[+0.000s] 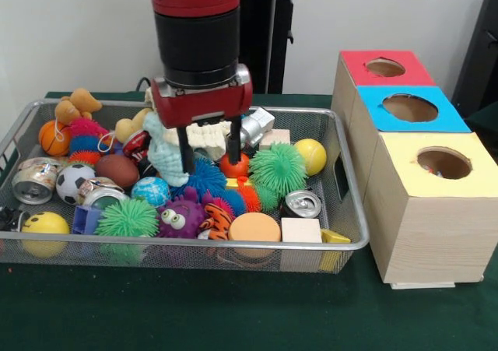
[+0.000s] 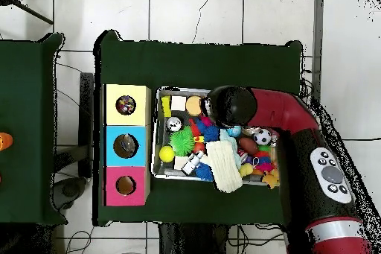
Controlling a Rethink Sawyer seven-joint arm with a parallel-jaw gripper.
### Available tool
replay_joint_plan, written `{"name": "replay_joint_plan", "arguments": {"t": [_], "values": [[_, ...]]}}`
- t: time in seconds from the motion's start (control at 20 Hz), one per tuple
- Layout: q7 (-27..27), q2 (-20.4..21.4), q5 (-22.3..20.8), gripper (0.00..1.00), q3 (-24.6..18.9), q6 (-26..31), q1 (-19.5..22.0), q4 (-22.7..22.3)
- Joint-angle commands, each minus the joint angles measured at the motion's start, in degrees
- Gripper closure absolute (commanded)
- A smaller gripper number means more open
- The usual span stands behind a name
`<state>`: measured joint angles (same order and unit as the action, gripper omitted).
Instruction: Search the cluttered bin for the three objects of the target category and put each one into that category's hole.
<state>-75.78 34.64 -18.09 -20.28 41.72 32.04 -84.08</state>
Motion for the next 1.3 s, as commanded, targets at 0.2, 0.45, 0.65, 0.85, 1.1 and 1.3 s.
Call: {"name": "replay_joint_plan", "arguments": {"t": [0.2, 0.45, 0.65, 0.85, 1.1, 1.3], "values": [[15.64, -2.64, -6.62, 0.0, -8.01, 2.07, 4.4, -2.99], [19.9, -3.16, -9.96, 0.0, -10.47, 1.76, 8.98, -4.71], [20.66, -1.24, -12.92, 0.0, -10.38, 2.75, 11.52, -9.01], [21.29, 2.33, -15.88, 0.0, -10.0, 3.53, 14.71, -14.59], [22.28, 8.38, -16.4, 0.0, -11.01, 5.38, 20.27, -20.55], [25.48, 11.27, -17.13, 0.0, -13.52, 6.68, 24.37, -21.53]]}}
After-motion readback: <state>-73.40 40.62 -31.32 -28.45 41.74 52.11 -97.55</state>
